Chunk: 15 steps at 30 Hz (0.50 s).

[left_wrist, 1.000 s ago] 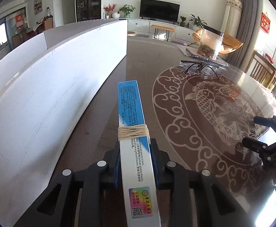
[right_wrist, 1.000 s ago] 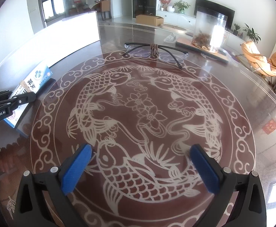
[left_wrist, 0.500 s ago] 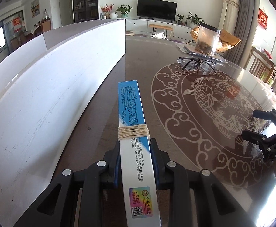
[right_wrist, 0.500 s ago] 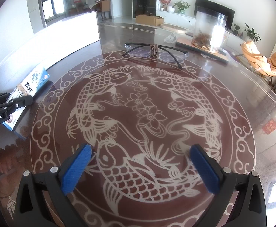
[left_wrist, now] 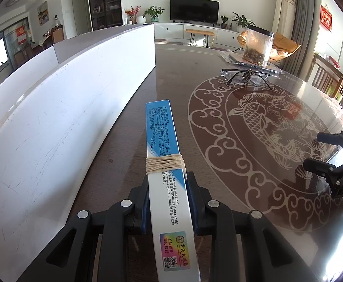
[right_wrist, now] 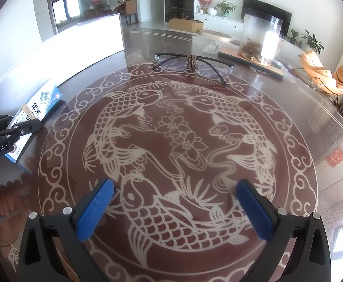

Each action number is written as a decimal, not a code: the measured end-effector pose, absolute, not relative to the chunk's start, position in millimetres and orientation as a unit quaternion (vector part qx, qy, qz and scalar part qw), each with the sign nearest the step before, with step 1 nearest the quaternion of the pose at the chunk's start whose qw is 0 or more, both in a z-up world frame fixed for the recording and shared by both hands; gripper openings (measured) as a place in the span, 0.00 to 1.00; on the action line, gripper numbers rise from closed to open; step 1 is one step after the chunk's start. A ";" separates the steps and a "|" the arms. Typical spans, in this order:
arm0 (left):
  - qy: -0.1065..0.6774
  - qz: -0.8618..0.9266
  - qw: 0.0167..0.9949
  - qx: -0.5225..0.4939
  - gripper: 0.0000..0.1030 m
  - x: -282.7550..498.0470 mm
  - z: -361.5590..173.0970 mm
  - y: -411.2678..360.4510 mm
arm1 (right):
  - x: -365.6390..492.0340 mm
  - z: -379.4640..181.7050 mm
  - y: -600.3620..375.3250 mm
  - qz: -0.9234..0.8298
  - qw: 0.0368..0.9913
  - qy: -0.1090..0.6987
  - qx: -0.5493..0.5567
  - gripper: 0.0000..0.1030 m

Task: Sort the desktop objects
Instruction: 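Lift the medicine box with the left gripper while the right tool moves to the black eyeglasses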

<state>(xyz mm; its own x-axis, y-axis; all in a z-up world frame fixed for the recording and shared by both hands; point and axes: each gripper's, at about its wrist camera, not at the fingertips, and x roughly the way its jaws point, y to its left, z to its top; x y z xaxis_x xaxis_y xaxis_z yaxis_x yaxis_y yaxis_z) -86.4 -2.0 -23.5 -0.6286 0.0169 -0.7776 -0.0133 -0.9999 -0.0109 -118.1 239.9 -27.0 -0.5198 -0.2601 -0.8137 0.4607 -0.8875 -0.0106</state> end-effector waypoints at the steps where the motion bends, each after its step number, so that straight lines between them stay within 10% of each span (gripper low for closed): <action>1: -0.002 0.902 0.008 -0.431 0.25 -86.5 -23.5 -2.0 | -118.0 -27.1 239.8 -0.864 0.208 0.113 0.443 1.00; 15: -0.007 0.902 0.010 -0.431 0.25 -85.6 -23.6 -4.9 | -237.8 34.5 255.5 -0.905 0.101 0.001 0.413 1.00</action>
<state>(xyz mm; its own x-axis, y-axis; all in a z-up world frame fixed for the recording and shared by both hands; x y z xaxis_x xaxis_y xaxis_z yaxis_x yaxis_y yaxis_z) -85.6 -4.9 -23.6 -0.6288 0.0240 -0.7772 -0.0124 -0.9997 -0.0209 -237.8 255.5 34.5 -0.6390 -0.1826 -0.7472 0.1848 -0.9794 0.0813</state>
